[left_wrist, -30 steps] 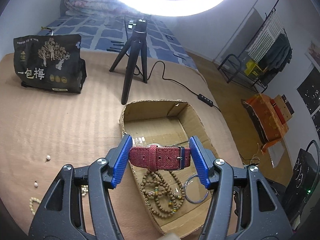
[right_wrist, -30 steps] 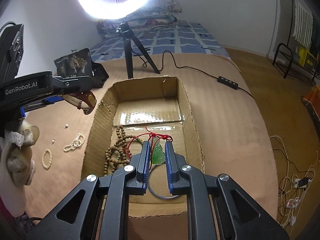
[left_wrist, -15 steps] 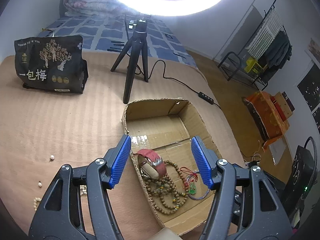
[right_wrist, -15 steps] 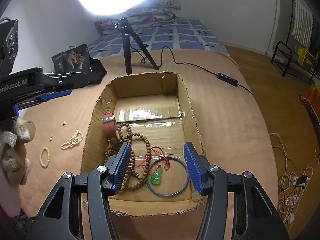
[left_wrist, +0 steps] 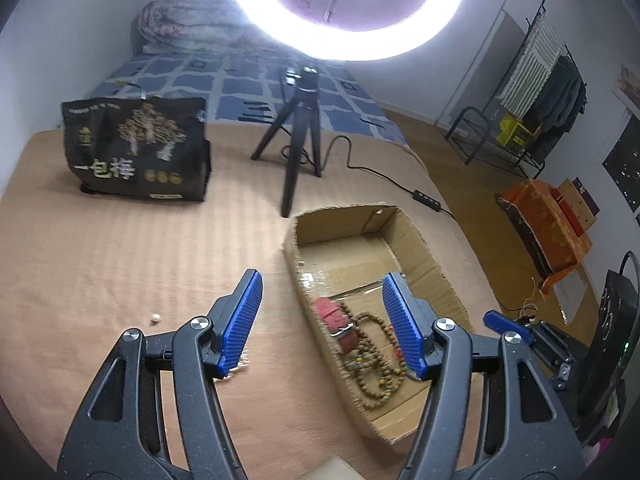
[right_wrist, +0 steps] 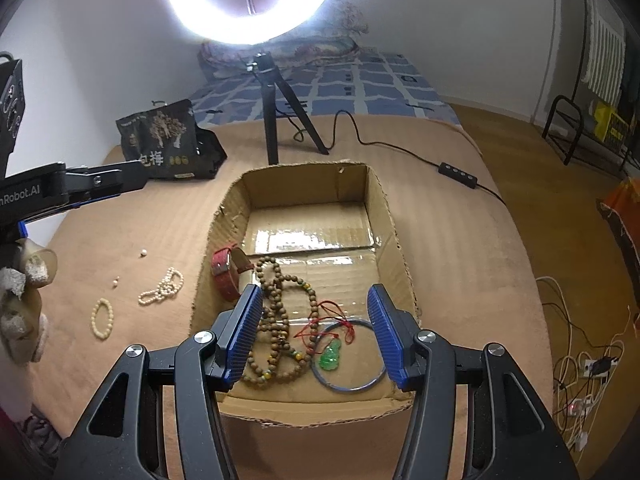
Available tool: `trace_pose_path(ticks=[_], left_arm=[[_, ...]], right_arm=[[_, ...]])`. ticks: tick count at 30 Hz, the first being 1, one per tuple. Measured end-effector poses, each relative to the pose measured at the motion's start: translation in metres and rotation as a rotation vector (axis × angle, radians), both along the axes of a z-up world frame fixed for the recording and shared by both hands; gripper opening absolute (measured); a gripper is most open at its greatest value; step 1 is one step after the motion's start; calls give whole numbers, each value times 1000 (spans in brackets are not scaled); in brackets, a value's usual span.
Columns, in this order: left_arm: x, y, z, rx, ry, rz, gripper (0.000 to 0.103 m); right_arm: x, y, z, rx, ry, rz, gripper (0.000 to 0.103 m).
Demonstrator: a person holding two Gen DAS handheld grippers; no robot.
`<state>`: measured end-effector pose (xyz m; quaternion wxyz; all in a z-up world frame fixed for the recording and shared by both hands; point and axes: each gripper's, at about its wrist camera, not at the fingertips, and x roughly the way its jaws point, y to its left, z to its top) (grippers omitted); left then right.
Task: Organize jewelry
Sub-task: 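Move both tools back toward the cream bracelet and pearl necklace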
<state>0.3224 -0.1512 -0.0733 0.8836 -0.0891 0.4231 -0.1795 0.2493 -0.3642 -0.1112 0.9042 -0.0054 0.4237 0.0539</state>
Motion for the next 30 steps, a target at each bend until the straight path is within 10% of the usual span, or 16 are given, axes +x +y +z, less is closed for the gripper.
trace_pose_path(ticks=[15,30], left_arm=[[-25,95,7,82,-32,102,64],[-51,170,-61,114,137,142,64]], right_arm=[[-2,52,14,46,-33,80,54],[14,122,-4,89,24,196,54]])
